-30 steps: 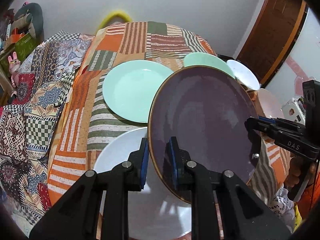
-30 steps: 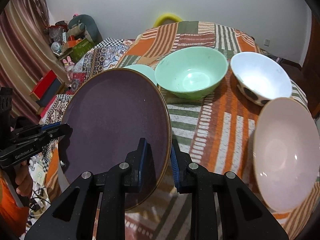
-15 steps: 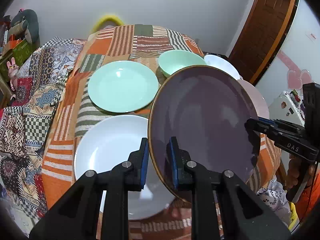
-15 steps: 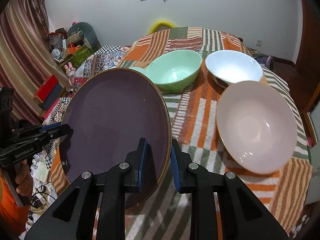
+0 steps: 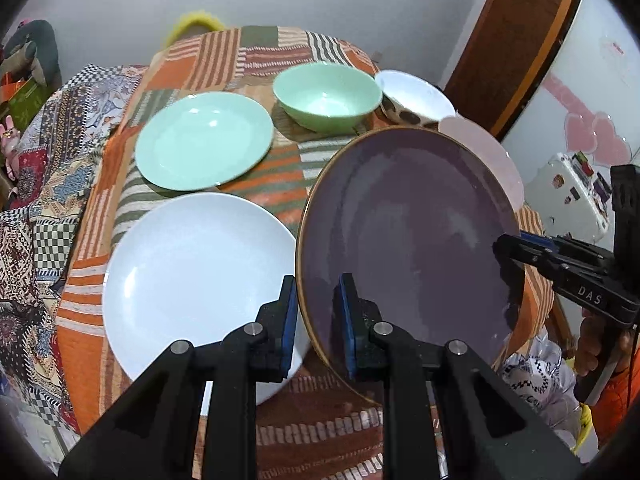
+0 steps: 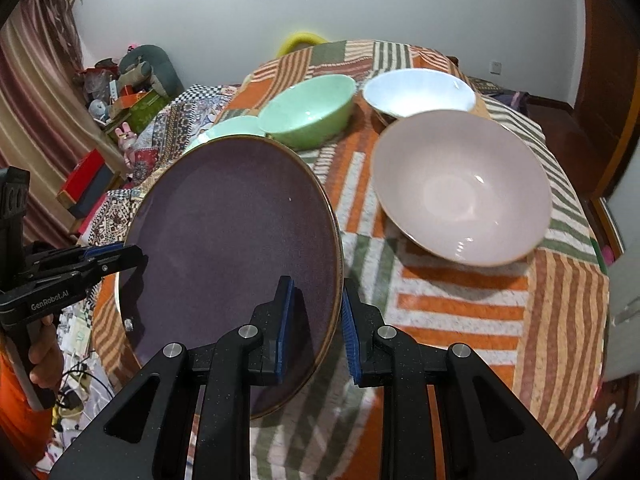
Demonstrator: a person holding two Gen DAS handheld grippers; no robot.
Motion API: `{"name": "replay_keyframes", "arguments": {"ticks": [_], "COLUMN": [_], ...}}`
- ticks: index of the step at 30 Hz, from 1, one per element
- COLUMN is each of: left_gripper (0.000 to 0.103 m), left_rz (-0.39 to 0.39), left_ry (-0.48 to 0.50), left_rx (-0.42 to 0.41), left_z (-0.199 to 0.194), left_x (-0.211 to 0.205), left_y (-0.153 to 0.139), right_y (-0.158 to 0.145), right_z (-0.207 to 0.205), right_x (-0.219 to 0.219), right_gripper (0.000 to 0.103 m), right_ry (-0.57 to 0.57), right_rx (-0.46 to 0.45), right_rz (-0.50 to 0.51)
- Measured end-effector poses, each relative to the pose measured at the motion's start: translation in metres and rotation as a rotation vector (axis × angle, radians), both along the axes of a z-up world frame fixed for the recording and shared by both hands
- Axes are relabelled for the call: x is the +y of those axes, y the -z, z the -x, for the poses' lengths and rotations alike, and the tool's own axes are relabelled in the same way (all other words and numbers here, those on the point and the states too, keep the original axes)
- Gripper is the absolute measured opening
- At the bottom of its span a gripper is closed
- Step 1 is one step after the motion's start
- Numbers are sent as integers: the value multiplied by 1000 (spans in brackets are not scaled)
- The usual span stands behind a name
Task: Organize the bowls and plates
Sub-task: 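Lift the dark purple plate off the white plate with the left tool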
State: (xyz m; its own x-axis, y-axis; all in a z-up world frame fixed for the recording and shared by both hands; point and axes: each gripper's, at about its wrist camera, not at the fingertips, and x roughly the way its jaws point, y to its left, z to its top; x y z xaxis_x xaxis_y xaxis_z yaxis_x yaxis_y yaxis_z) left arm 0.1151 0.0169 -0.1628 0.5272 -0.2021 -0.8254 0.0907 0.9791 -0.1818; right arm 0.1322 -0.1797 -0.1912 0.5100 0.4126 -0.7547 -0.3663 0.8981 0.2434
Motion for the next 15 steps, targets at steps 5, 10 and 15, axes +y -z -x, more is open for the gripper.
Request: {"name": "replay_keyframes", "arguments": {"ticks": [5, 10, 15], "left_gripper": [19, 19, 19], "left_rz": [-7, -12, -29], "left_ry": [15, 21, 28], "left_rx": [33, 66, 94], "left_z": [-7, -16, -26], "left_x": [-11, -18, -22], "left_y": [13, 26, 37], "right_y": [11, 22, 30], "right_z": [-2, -5, -9], "right_x": [-11, -16, -19], "right_gripper": [21, 21, 21], "right_ry": [18, 33, 39], "right_rx": [23, 51, 70], "right_rz": [5, 1, 0]}}
